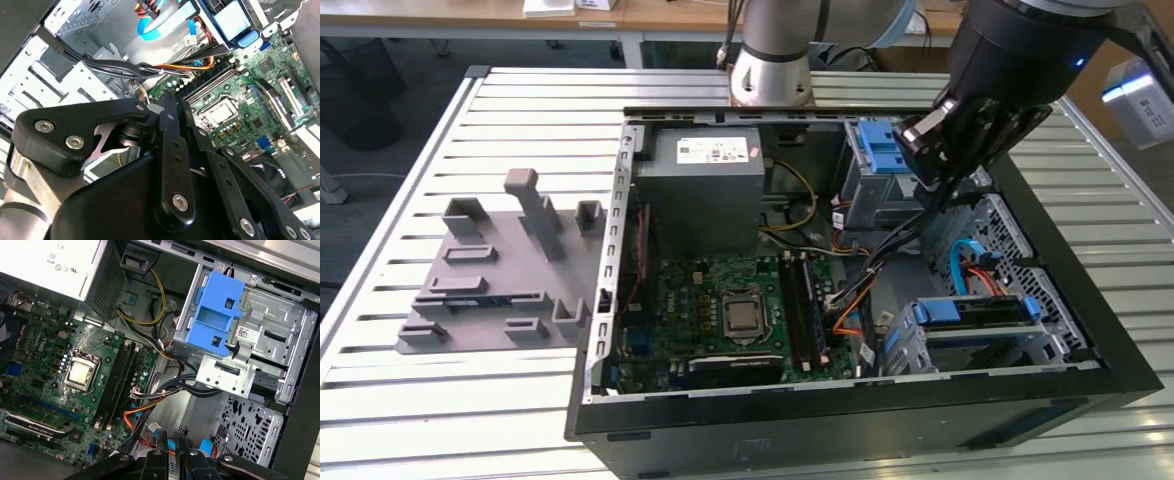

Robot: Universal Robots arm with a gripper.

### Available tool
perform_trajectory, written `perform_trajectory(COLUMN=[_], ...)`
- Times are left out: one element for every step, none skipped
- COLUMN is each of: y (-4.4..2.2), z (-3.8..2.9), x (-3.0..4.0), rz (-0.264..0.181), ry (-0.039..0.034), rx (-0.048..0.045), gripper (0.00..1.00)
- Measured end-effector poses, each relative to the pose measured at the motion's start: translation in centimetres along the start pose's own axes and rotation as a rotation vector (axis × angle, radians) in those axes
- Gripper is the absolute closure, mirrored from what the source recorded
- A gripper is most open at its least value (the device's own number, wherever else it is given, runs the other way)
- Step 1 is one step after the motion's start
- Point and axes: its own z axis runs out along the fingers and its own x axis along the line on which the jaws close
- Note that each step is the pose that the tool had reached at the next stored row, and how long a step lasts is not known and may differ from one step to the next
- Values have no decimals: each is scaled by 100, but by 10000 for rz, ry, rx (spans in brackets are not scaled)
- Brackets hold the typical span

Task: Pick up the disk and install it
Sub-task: 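Insert the second disk wire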

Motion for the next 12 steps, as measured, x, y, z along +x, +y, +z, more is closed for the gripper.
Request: perform_trajectory(y=[0, 0, -1, -1, -1, -1, -3, -8, -12, -16, -17, -19], z=[0, 0, 1, 1, 3, 4, 4, 5, 4, 4, 4, 4], x=[1, 0, 0, 0, 0, 0, 1, 2, 4, 5, 6, 7], rz=[-180, -353, -551, -731, -903, -1037, -1129, -1176, -1192, -1203, -1213, -1225], ry=[8, 15, 23, 31, 37, 30, -18, -121, -265, -419, -560, -654], rx=[-3, -8, -11, -14, -17, -15, 5, 51, 129, 220, 316, 432], gripper=[79, 79, 79, 79, 79, 79, 79, 79, 79, 79, 79, 79])
